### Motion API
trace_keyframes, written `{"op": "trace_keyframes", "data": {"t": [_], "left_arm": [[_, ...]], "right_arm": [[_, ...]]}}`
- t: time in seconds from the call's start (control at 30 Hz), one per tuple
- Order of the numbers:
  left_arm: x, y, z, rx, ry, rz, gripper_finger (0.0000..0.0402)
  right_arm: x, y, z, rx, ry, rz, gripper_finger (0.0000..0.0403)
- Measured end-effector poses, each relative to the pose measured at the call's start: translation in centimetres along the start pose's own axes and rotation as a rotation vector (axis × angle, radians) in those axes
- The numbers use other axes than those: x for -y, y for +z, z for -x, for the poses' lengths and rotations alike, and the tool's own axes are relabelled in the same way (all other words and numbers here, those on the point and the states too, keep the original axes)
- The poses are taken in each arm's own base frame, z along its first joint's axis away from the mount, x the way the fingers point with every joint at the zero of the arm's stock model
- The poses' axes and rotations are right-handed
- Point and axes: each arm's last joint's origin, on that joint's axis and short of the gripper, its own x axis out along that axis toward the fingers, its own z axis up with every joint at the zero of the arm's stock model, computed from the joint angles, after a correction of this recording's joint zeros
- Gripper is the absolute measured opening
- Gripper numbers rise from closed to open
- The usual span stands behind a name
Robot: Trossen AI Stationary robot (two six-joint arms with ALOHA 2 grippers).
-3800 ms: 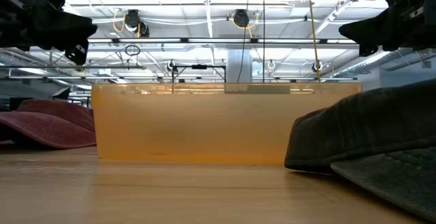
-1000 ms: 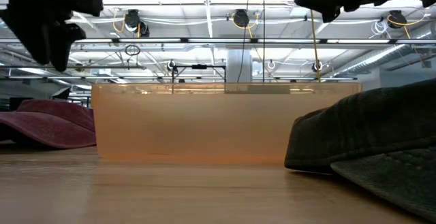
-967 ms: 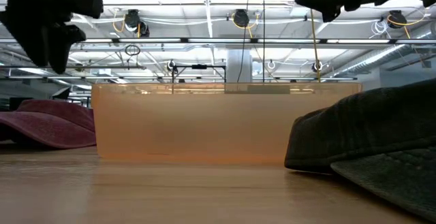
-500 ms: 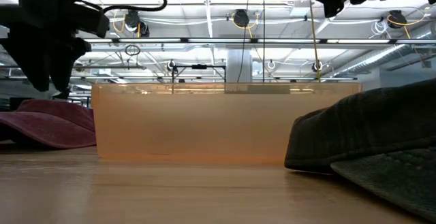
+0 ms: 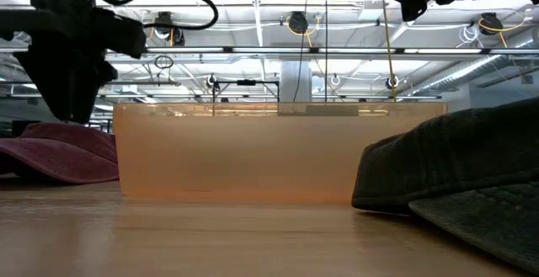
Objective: Pick & Place hat
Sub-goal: Put the left red cap into the orange bin
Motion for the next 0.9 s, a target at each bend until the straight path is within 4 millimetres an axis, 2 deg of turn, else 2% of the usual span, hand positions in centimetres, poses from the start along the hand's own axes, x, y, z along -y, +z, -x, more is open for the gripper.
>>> {"op": "trace_keyframes", "data": {"t": [0.17, 0.4, 0.9], "left_arm": [[-0.64, -0.47, -0.87, -0.031, 0.019, 0.008, 0.0237], [-0.74, -0.59, -0.72, -0.031, 0.021, 0.008, 0.023], [-0.69, -0.56, -0.72, -0.031, 0.01, 0.023, 0.0098]], "right_arm": [[0.0, -0.01, 0.0, 0.0, 0.0, 0.0, 0.0075], [0.01, -0.01, 0.0, -0.001, 0.0, 0.0, 0.0075], [-0.01, -0.37, 0.01, -0.036, 0.001, -0.007, 0.0075]]}}
